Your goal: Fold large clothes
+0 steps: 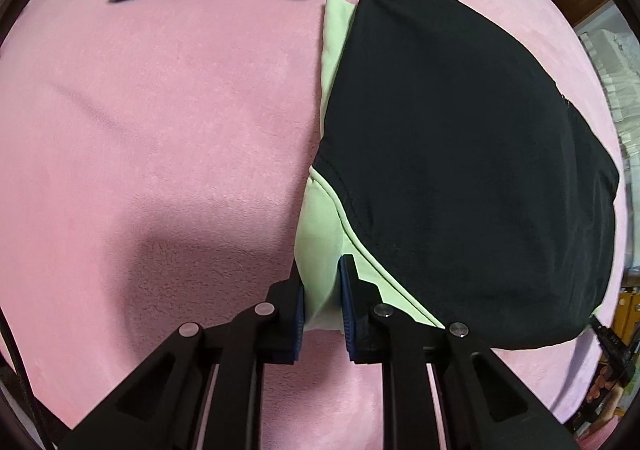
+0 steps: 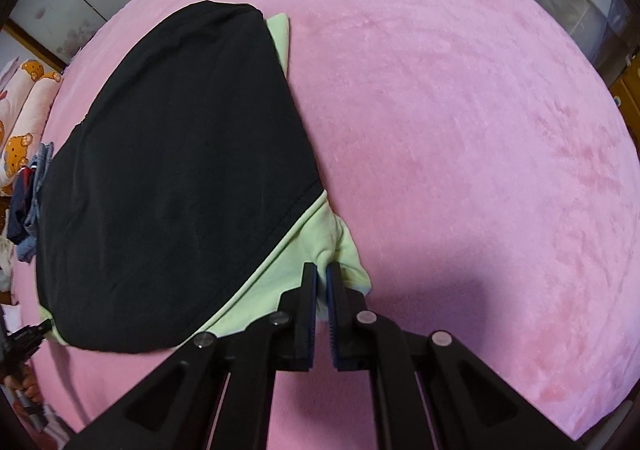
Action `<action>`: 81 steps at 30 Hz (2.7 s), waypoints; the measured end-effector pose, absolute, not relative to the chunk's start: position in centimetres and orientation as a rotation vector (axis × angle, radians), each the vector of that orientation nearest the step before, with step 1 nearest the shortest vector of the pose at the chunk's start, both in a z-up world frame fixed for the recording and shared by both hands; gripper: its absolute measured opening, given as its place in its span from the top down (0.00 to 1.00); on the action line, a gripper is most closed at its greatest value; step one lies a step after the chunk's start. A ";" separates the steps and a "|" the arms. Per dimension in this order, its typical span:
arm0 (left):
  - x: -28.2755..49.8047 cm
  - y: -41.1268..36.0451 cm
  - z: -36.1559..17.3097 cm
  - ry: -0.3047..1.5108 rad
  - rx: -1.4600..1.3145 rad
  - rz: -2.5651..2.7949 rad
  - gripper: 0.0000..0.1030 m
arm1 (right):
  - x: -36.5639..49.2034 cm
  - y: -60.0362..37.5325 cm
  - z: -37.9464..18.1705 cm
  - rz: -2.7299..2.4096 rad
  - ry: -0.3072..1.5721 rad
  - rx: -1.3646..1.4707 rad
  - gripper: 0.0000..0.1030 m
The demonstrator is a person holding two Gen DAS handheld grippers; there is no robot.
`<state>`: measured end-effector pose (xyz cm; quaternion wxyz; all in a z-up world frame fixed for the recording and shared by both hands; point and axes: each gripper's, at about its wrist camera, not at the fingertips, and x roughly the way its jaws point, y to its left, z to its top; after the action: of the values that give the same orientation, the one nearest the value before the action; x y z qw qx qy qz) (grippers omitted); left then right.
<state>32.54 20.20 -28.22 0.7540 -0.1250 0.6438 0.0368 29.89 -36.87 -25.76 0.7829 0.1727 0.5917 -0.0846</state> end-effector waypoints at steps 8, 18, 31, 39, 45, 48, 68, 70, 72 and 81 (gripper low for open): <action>32.7 15.6 -25.2 1.297 -0.063 0.145 0.81 | 29.9 -35.7 -22.7 -0.222 1.177 0.308 0.93; 28.6 8.0 -21.6 1.287 -0.253 -0.097 0.80 | 28.3 -27.6 -17.2 -0.035 1.016 0.314 0.93; 30.0 -1.9 -26.3 1.379 -0.378 -0.341 0.83 | 28.4 -16.1 -22.9 0.284 1.106 0.385 1.00; 31.3 -2.7 -30.3 1.416 -0.350 -0.272 0.96 | 30.3 -15.9 -26.9 0.303 1.162 0.463 1.00; 32.5 1.7 -30.4 1.392 -0.336 -0.141 0.96 | 30.4 -19.6 -26.7 0.196 1.169 0.365 1.00; 32.7 5.2 -29.9 1.340 -0.347 -0.064 0.96 | 30.0 -23.8 -26.3 0.101 1.159 0.384 1.00; 32.1 7.1 -27.5 1.240 -0.415 -0.047 0.95 | 28.1 -28.8 -21.7 -0.109 1.032 0.440 1.00; 32.7 3.5 -27.4 1.265 -0.402 -0.156 0.95 | 28.9 -25.3 -21.6 -0.005 1.033 0.438 1.00; 33.7 0.9 -27.6 1.297 -0.391 -0.229 0.95 | 29.8 -22.3 -22.3 0.089 1.046 0.437 1.00; 39.1 -5.8 -31.1 1.303 -0.386 -0.341 0.95 | 35.4 -14.8 -26.0 0.327 1.096 0.454 1.00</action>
<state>39.07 -5.81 -31.15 0.7646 -0.1777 0.5994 -0.1568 35.37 -14.77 -25.99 0.8166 0.2130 0.5140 0.1534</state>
